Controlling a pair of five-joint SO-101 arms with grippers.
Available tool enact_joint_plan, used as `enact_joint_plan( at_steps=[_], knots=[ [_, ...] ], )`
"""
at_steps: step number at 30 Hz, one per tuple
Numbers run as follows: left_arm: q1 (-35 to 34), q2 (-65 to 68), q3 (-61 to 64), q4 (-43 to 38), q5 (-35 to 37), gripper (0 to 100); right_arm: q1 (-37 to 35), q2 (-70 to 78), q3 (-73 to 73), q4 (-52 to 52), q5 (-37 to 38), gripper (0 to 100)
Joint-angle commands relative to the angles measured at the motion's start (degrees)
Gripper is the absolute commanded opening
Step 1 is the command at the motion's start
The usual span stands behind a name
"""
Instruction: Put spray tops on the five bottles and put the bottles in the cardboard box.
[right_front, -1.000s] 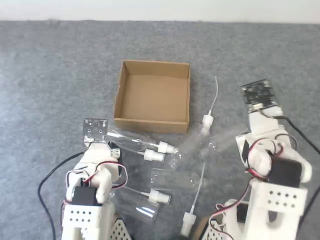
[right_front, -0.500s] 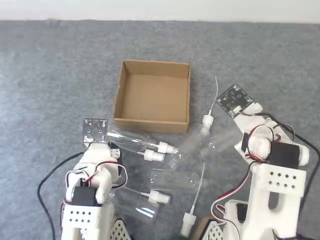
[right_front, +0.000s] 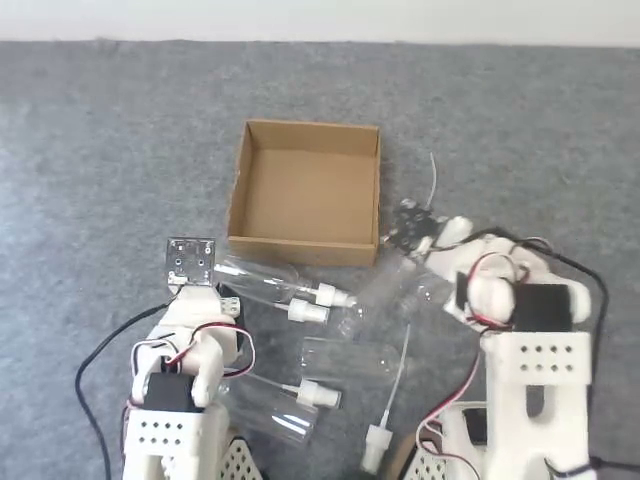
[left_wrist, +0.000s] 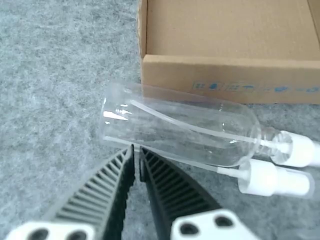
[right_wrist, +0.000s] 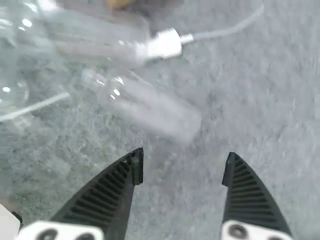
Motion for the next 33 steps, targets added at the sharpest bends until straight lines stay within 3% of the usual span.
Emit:
enact_joint_plan(
  at_steps=[1,15,33],
  knots=[
    [0.18,-0.70,-0.92,-0.09,0.00,1,-6.29,2.77,0.62,-1.89,0.88,27.2],
    [0.18,-0.70,-0.92,-0.09,0.00,1,-8.84,26.24,0.62,-11.74,2.90,28.6],
    [0.18,-0.70,-0.92,-0.09,0.00,1,-7.16,42.59,0.62,-19.12,2.81,28.6]
  ],
)
